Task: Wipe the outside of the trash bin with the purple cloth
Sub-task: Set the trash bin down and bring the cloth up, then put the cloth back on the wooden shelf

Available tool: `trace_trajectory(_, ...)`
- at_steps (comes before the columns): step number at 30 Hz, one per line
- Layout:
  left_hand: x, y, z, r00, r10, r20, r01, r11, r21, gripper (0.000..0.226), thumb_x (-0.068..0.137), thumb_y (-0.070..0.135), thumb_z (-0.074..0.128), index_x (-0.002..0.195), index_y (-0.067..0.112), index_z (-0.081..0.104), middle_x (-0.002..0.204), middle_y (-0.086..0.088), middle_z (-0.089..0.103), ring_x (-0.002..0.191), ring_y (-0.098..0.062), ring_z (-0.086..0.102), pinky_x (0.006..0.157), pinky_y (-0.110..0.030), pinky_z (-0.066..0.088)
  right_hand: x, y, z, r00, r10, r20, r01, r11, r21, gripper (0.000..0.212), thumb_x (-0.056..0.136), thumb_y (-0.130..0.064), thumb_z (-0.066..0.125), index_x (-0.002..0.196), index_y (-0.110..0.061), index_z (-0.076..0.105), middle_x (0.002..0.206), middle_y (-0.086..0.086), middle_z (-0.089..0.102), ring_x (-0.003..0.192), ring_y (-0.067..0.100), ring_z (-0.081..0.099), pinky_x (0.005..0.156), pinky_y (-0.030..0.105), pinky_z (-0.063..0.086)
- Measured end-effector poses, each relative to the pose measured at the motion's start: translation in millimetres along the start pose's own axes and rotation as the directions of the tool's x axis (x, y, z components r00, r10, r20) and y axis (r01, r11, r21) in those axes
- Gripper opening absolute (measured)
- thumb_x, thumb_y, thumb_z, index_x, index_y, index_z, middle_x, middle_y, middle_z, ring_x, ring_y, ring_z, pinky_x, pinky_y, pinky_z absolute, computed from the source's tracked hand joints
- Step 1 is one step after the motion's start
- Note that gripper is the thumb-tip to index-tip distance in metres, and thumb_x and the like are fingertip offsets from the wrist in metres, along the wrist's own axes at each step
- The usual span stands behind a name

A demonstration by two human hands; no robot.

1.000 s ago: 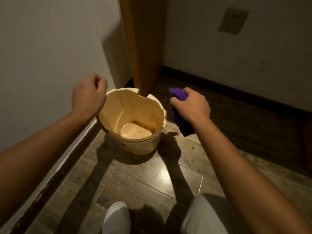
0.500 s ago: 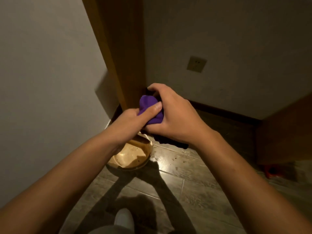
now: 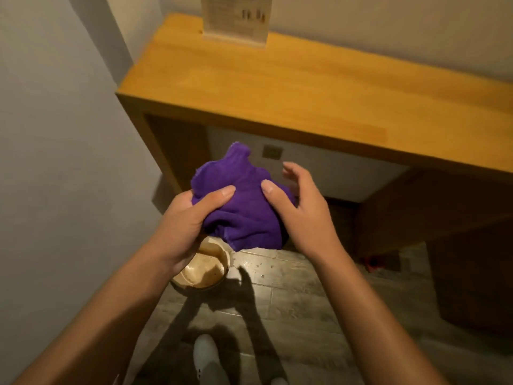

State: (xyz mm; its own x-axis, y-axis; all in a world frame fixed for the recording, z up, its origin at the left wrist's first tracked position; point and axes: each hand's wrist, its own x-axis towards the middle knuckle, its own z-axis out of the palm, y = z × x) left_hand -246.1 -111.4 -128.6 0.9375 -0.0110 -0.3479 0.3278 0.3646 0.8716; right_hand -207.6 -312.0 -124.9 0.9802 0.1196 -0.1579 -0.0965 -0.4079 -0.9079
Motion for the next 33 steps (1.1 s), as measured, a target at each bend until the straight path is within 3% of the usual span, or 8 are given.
trace_trajectory(3,-11.6,39.7,14.2,1.0,0.024,-0.001,-0.024,0.999,0.025,0.041,0.077,0.04,0.085,0.111,0.019,0.076,0.114,-0.011,0.076,0.108,-0.028,0.072,0.086,-0.037,0.059,-16.4,-40.9,-5.8,0.908,0.348,0.234,-0.419,0.74,0.526,0.095,0.066,-0.084,0.069,0.139,-0.025,0.06,0.135,0.002,0.069,0.117,0.022,0.07,0.098,0.048,0.057)
trace_trajectory(7,-16.8,77.8,26.5,0.999,0.032,0.004,-0.032,0.997,0.073,0.036,0.082,0.045,0.081,0.111,0.023,0.076,0.115,-0.008,0.076,0.109,-0.025,0.072,0.092,-0.038,0.055,-26.7,-82.7,-11.8,0.928,0.29,0.236,-0.366,0.58,0.728,0.059,0.084,-0.053,0.076,0.131,-0.017,0.067,0.124,0.008,0.075,0.113,0.029,0.073,0.09,0.051,0.06)
trace_trajectory(11,-5.6,109.7,33.1,1.0,0.018,-0.001,-0.017,0.992,0.128,0.031,0.084,0.046,0.079,0.1,0.02,0.081,0.107,-0.004,0.079,0.103,-0.02,0.074,0.086,-0.03,0.057,-11.6,-111.7,-28.5,0.952,0.286,0.108,-0.277,0.657,0.702,0.038,0.091,-0.024,0.077,0.125,-0.011,0.069,0.117,0.01,0.077,0.109,0.03,0.074,0.09,0.049,0.06)
trace_trajectory(15,24.1,136.2,43.2,0.999,-0.044,0.0,0.044,0.998,0.039,0.043,0.087,0.043,0.076,0.113,0.009,0.07,0.106,-0.009,0.079,0.099,-0.021,0.075,0.074,-0.025,0.06,23.4,-131.4,-38.5,0.961,0.276,-0.005,-0.203,0.721,0.663,0.039,0.086,-0.024,0.083,0.121,-0.014,0.069,0.111,0.004,0.079,0.101,0.024,0.077,0.085,0.045,0.063)
trace_trajectory(21,92.3,161.4,36.5,0.99,-0.013,-0.141,0.054,0.955,0.292,0.044,0.089,0.058,0.068,0.109,0.018,0.07,0.105,-0.003,0.077,0.098,-0.021,0.073,0.088,-0.033,0.057,102.7,-134.7,-33.8,0.958,0.262,-0.116,-0.164,0.833,0.528,0.03,0.087,-0.03,0.082,0.112,-0.02,0.068,0.111,0.0,0.074,0.102,0.017,0.072,0.078,0.03,0.061)
trace_trajectory(26,152.1,171.5,16.7,0.975,0.07,-0.21,0.057,0.837,0.544,0.05,0.095,0.054,0.061,0.111,0.007,0.071,0.109,-0.01,0.073,0.101,-0.026,0.068,0.087,-0.035,0.055,166.9,-123.2,-16.4,0.951,0.262,-0.166,-0.177,0.897,0.404,0.02,0.087,-0.03,0.081,0.101,-0.026,0.066,0.105,-0.005,0.072,0.098,0.013,0.069,0.072,0.026,0.059)
trace_trajectory(29,179.9,173.4,11.6,0.966,0.146,-0.212,0.049,0.705,0.708,0.051,0.098,0.052,0.058,0.091,0.003,0.071,0.092,-0.013,0.072,0.088,-0.03,0.066,0.072,-0.035,0.05,196.8,-113.1,-9.8,0.935,0.279,-0.219,-0.216,0.938,0.271,0.025,0.087,-0.033,0.08,0.104,-0.022,0.066,0.105,-0.004,0.07,0.097,0.014,0.067,0.084,0.037,0.06)
trace_trajectory(33,197.3,163.8,5.3,0.961,0.224,-0.16,0.008,0.557,0.83,0.048,0.099,0.05,0.057,0.062,0.019,0.053,0.064,0.002,0.059,0.064,-0.02,0.056,0.055,-0.029,0.038,218.5,-102.5,-11.6,0.926,0.27,-0.264,-0.248,0.962,0.115,0.037,0.085,-0.039,0.079,0.11,-0.025,0.055,0.1,-0.008,0.064,0.087,0.008,0.061,0.071,0.029,0.055)
